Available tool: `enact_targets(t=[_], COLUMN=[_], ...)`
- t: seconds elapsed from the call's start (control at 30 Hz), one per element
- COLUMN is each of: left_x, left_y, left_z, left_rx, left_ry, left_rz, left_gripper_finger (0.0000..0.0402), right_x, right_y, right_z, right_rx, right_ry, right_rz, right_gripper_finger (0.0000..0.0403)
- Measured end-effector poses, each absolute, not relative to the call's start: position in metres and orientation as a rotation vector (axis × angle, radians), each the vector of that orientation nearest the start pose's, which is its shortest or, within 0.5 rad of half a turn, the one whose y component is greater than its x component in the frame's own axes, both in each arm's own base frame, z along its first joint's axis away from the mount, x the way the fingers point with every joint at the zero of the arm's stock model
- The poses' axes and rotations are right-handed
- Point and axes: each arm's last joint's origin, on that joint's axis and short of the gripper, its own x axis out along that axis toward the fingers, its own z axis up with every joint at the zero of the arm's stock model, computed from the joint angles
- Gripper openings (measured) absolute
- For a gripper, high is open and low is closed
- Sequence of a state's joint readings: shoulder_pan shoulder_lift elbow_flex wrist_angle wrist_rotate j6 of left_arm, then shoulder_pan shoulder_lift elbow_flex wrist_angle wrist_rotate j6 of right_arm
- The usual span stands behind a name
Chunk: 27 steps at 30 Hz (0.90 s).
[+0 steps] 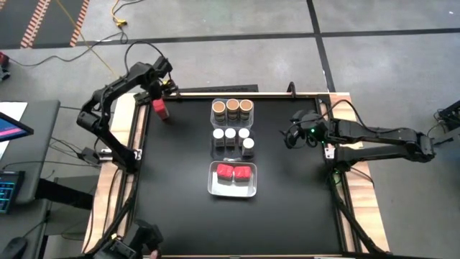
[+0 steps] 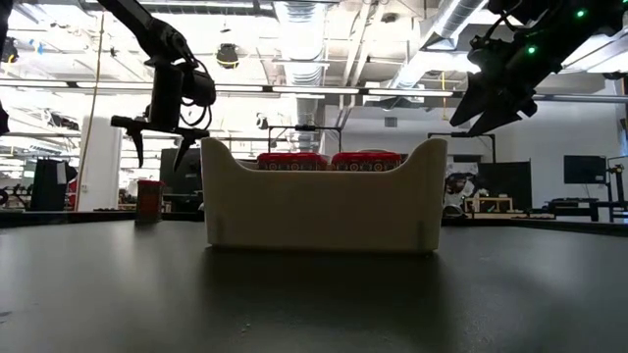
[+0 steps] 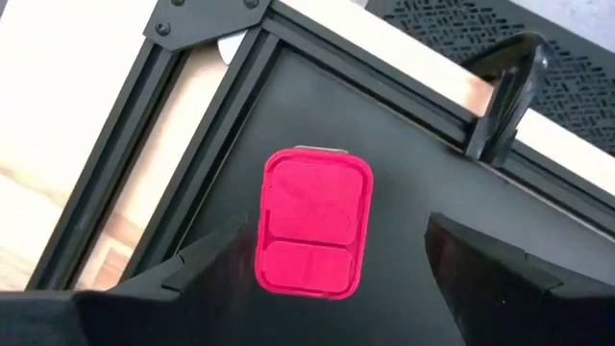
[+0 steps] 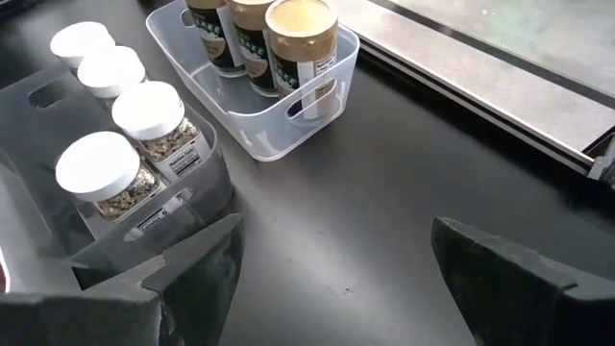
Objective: Sort spices by type
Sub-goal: Put the red seasoning can into the white bin in front of the other red seasoning can
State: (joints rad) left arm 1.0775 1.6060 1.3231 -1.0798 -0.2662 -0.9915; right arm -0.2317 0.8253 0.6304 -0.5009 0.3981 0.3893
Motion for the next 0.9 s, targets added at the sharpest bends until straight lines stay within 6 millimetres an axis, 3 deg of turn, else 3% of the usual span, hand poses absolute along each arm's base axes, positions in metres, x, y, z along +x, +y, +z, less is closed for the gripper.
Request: enact_targets(t=[0.13, 0.43, 0.9], left_x=[0.135, 0.133, 0.131], left_y=[0.269, 0.264, 0.266], left_z=[0.260, 0.228, 0.228], left_rx=[-1.270, -1.318, -1.314], left_ry=[0.713, 0.718, 0.708], left_rz=[1.757, 1.747, 1.743], left_gripper_finger=[0.0293, 0.0293, 0.0293], right_x=[0.158, 0.155, 0.154], right_y=[-0.049, -0.048, -0.048], right_z=[0.248, 0.244, 0.244], right_rx=[0.297, 0.290, 0.289], right_ry=[0.582, 0.634, 0.644], right_rz=[-0.730, -0.736, -0.738], right_gripper_finger=[0.0363, 0.0363, 0.0363])
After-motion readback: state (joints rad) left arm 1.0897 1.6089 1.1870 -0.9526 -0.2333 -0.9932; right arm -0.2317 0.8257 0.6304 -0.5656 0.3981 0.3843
